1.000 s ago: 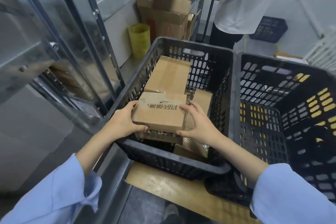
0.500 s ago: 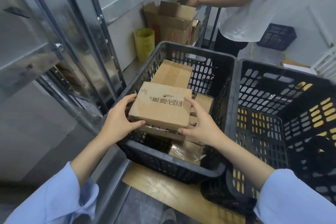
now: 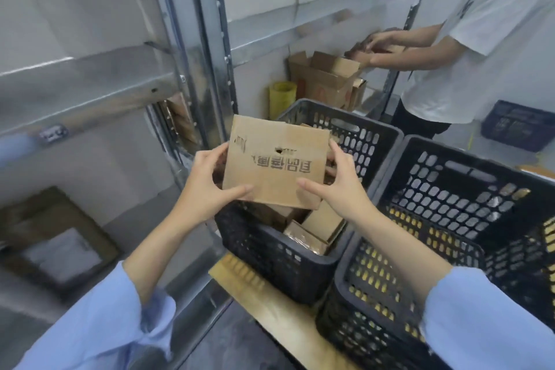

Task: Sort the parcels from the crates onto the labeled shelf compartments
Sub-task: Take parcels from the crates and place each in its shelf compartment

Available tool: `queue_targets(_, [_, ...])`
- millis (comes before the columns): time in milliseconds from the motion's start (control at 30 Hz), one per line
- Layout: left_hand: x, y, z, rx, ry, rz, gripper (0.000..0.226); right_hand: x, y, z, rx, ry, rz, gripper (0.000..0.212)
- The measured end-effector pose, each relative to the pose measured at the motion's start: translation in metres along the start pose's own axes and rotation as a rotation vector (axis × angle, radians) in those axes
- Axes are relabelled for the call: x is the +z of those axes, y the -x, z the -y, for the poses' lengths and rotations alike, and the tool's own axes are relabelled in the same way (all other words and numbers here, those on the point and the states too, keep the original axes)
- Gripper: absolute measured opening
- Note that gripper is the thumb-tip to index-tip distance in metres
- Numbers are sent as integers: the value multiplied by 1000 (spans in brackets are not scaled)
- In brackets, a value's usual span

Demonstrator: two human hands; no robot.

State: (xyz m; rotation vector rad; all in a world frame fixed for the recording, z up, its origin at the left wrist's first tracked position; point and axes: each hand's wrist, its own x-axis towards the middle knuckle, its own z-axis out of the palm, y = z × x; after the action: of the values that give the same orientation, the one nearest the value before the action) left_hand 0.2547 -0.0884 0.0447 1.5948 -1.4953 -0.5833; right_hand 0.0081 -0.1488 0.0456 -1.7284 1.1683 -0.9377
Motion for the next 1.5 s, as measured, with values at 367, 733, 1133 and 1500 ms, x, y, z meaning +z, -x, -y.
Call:
queue_targets(367, [-35,143,-34,-140,58,-355,90,31,56,41,-145,-215,289,65])
queue_targets(733, [-92,297,-38,-297,-17,-670,76,130,120,84,-261,-267,677,62])
queue_targets(1133, [-138,443,-47,-421,-64,-975,95,226,206,137,-482,-287,899,78])
queue_targets(1500, [-165,581,-68,-377,-56,-1119,84,288,325,179,-540,-428,1098,81])
